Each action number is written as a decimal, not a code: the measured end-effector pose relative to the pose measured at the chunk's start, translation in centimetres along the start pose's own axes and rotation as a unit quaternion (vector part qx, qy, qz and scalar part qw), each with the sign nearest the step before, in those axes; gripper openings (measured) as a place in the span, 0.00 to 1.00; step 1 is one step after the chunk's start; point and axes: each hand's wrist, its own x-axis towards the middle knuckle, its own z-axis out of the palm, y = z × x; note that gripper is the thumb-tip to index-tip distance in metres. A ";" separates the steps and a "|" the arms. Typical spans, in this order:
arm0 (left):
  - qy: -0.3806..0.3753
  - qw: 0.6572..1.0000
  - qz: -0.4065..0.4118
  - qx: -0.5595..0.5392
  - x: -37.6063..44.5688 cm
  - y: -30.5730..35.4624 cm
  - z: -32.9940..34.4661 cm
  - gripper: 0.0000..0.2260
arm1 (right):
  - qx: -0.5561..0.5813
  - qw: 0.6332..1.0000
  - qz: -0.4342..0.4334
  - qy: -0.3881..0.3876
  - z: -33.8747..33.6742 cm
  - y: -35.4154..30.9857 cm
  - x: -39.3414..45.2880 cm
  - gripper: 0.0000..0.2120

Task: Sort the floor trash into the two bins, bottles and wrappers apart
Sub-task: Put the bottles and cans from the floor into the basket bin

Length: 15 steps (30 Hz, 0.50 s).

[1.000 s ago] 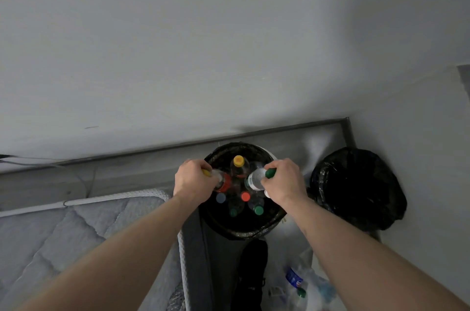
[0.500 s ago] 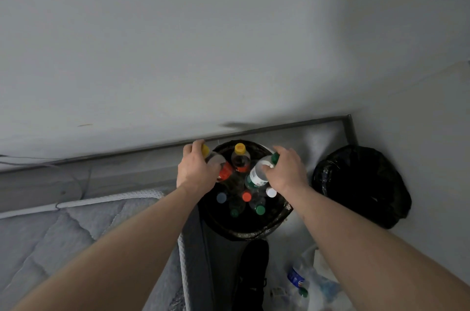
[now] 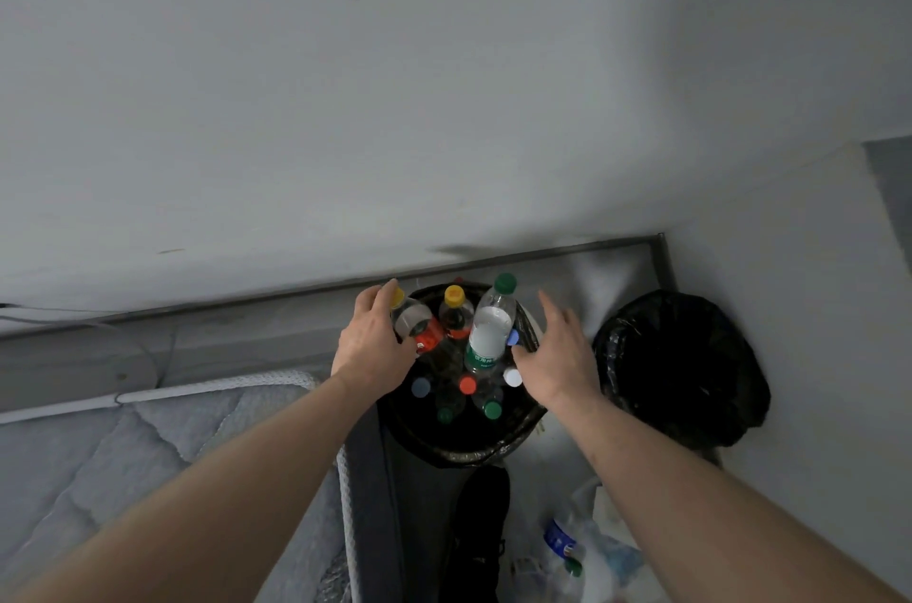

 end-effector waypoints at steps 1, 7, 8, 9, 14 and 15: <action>-0.002 1.000 0.000 -0.003 -0.5 0.3 -0.2 0.34 | 0.003 1.000 0.003 -0.005 -0.3 0.1 -0.8 0.41; 0.010 1.000 0.010 0.003 -7.1 2.6 -0.6 0.33 | 0.012 0.999 0.011 -0.029 -3.2 4.1 -8.3 0.38; 0.007 0.999 0.024 0.024 -8.7 3.2 -0.3 0.33 | 0.016 0.999 0.018 -0.032 -3.9 5.2 -9.8 0.37; 0.006 0.998 0.041 0.046 -9.4 2.6 0.0 0.33 | 0.016 0.999 0.017 -0.035 -3.7 5.7 -10.3 0.36; -0.071 0.971 0.144 0.177 -16.6 4.4 3.9 0.32 | -0.002 0.998 0.028 -0.060 -5.1 11.8 -16.0 0.33; -0.082 0.968 0.148 0.183 -18.4 5.1 5.2 0.32 | -0.004 0.998 0.026 -0.060 -5.3 13.7 -17.6 0.33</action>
